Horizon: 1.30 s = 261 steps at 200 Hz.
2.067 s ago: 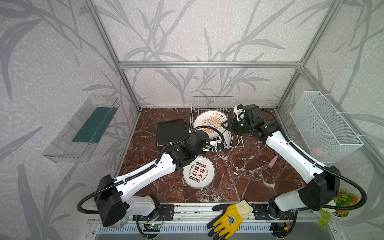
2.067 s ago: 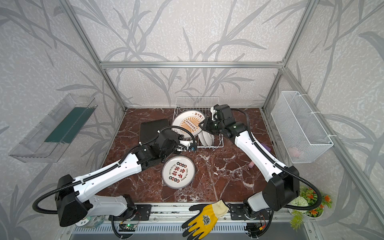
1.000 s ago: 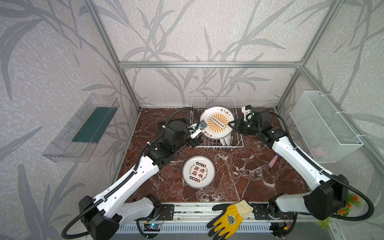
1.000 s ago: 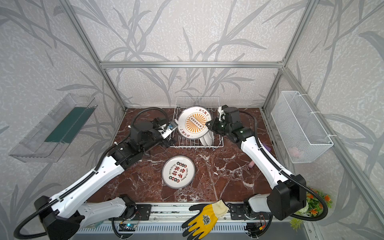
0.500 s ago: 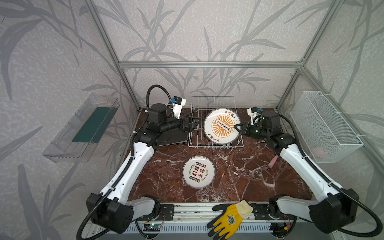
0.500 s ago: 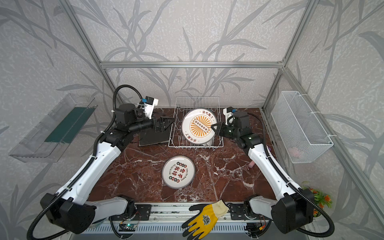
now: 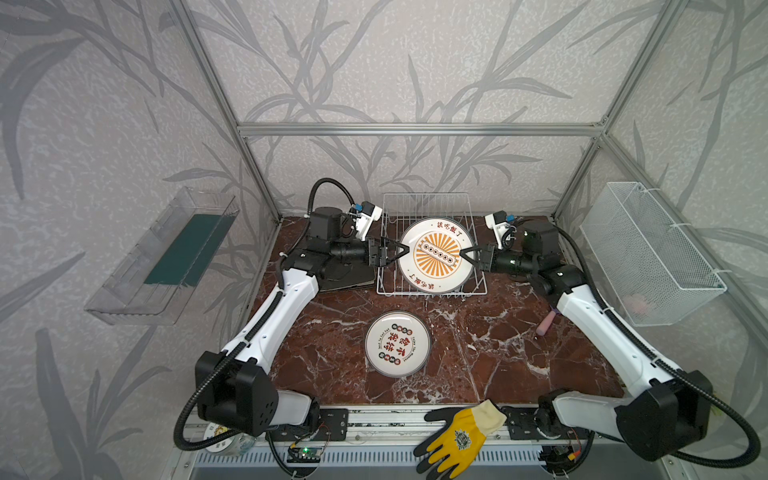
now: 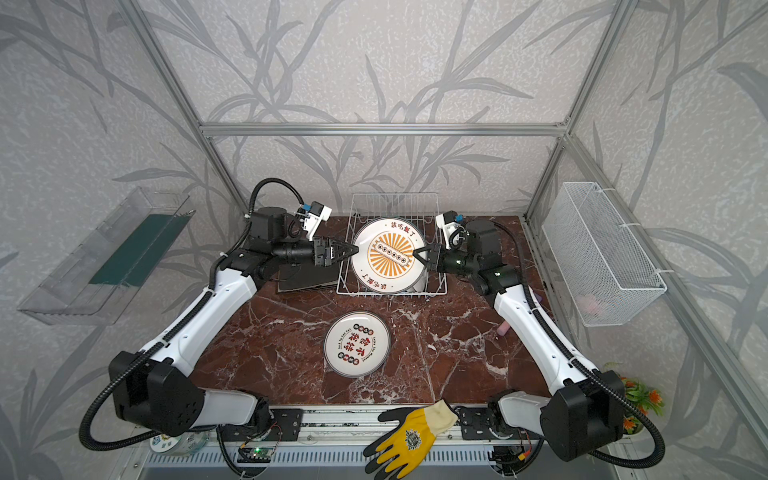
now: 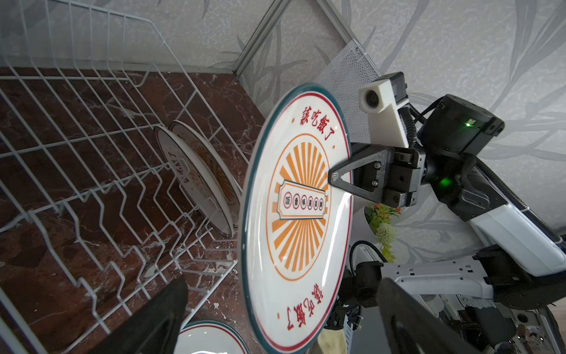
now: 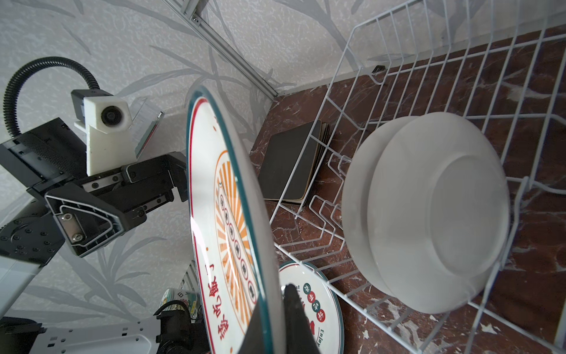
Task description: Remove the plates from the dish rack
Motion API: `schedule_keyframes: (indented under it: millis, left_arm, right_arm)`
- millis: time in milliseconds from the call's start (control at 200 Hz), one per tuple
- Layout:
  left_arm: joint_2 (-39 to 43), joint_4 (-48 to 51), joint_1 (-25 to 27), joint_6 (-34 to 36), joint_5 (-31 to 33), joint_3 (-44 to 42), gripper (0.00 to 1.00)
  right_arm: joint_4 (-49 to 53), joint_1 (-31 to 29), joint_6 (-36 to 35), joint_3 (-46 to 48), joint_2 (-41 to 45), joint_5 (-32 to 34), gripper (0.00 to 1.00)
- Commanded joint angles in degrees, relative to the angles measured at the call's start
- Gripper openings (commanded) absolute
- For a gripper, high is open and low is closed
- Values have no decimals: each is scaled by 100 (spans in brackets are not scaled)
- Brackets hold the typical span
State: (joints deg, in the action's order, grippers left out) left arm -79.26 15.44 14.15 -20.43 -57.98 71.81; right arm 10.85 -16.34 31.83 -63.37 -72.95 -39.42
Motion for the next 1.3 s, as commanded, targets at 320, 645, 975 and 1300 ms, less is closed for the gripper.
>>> schedule_keyframes:
  millis: [320,645,975,1300]
  left_arm:
    - [-269,20,101,91,-636,-9,73]
    - [-243,-68,96,4,-709,-9,36]
    - [-316,-4,90,-190,-614,91,0]
    - [7,-336,-44,-1150,-750,-69,0]
  right_arm:
    - [-910,-131,332,-13,-188,-575,0]
    - [-948,-159,194,18,-229,-581,0]
    - [-971,-160,174,60,-257,-597,16]
    - [9,-164,-736,-264,194,107,67]
